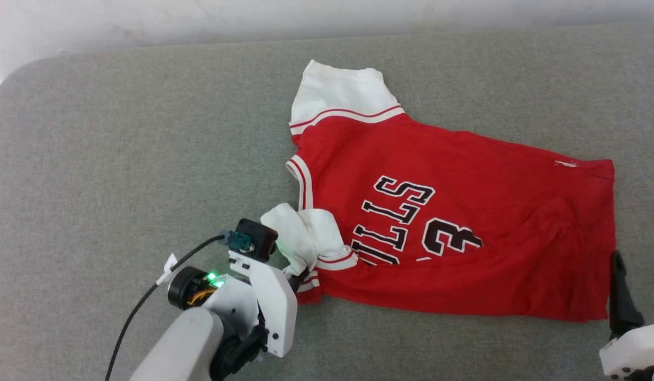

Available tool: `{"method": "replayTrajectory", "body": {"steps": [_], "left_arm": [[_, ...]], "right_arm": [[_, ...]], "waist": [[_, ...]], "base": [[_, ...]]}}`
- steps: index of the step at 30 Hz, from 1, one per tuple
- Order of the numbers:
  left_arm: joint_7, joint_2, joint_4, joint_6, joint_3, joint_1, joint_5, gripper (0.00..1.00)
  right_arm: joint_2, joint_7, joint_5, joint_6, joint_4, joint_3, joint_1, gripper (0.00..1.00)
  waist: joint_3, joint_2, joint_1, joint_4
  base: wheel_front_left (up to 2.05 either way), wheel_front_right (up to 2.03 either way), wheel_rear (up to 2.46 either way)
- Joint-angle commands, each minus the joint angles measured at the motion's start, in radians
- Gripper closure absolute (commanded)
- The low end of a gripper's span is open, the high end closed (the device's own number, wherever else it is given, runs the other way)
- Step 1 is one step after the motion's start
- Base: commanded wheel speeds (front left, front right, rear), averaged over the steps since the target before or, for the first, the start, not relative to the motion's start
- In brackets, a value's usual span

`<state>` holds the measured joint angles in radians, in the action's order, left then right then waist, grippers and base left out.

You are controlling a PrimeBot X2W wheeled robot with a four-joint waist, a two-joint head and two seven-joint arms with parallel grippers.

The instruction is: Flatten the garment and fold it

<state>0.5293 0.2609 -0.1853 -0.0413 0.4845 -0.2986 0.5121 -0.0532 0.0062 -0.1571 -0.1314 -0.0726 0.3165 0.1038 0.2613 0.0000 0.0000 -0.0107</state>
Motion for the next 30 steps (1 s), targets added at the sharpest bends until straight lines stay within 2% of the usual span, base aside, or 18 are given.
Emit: {"method": "replayTrajectory", "body": {"steps": [1,3,4,8,12,25,26,27,30], "left_arm": [[-0.002,-0.003,-0.017,0.012,0.020,0.049,-0.015,1.00],[-0.023,-0.011,0.003,0.018,0.023,0.057,-0.020,1.00],[-0.023,-0.011,0.003,0.018,0.023,0.057,-0.020,1.00],[-0.047,-0.024,0.031,0.023,0.030,0.069,-0.019,1.00],[-0.055,-0.031,0.037,0.025,0.037,0.072,-0.019,1.00],[-0.070,-0.025,0.042,0.028,0.034,0.063,-0.010,1.00],[-0.072,-0.024,0.044,0.029,0.032,0.061,-0.009,1.00],[-0.074,-0.023,0.045,0.030,0.030,0.059,-0.008,1.00],[-0.087,-0.022,0.048,0.032,0.019,0.059,0.000,1.00]], "right_arm": [[0.003,0.055,-0.009,0.001,-0.001,0.009,0.002,0.00],[0.003,0.153,-0.009,0.001,0.005,0.025,0.008,0.00],[0.003,0.153,-0.009,0.001,0.005,0.025,0.008,0.00],[0.003,0.310,0.000,0.001,-0.001,0.021,0.013,0.00],[0.003,0.401,-0.034,0.001,-0.017,0.014,0.019,0.00],[0.003,0.520,-0.070,0.001,-0.007,0.043,0.046,0.00],[0.003,0.511,-0.087,0.001,-0.004,0.045,0.039,0.38],[0.003,0.504,-0.100,0.001,0.003,0.042,0.034,1.00],[0.003,0.491,-0.111,0.001,0.023,0.022,0.024,1.00]], "waist": [[0.006,0.0000,0.0000,0.008],[0.012,0.0000,0.0000,0.015],[0.012,0.0000,0.0000,0.015],[0.021,0.0000,0.0000,0.032],[0.024,0.0000,0.0000,0.048],[0.050,0.0000,0.0000,0.056],[0.053,0.0000,0.0000,0.053],[0.056,0.0000,0.0000,0.051],[0.060,0.0000,0.0000,0.042]], "base": [[0.00,0.00,0.00],[0.00,0.00,0.00],[0.00,0.00,0.00],[0.00,0.00,0.00],[0.00,0.00,0.00],[0.00,0.00,0.00],[0.00,0.00,0.00],[0.00,0.00,0.00],[0.00,0.00,0.00]]}}
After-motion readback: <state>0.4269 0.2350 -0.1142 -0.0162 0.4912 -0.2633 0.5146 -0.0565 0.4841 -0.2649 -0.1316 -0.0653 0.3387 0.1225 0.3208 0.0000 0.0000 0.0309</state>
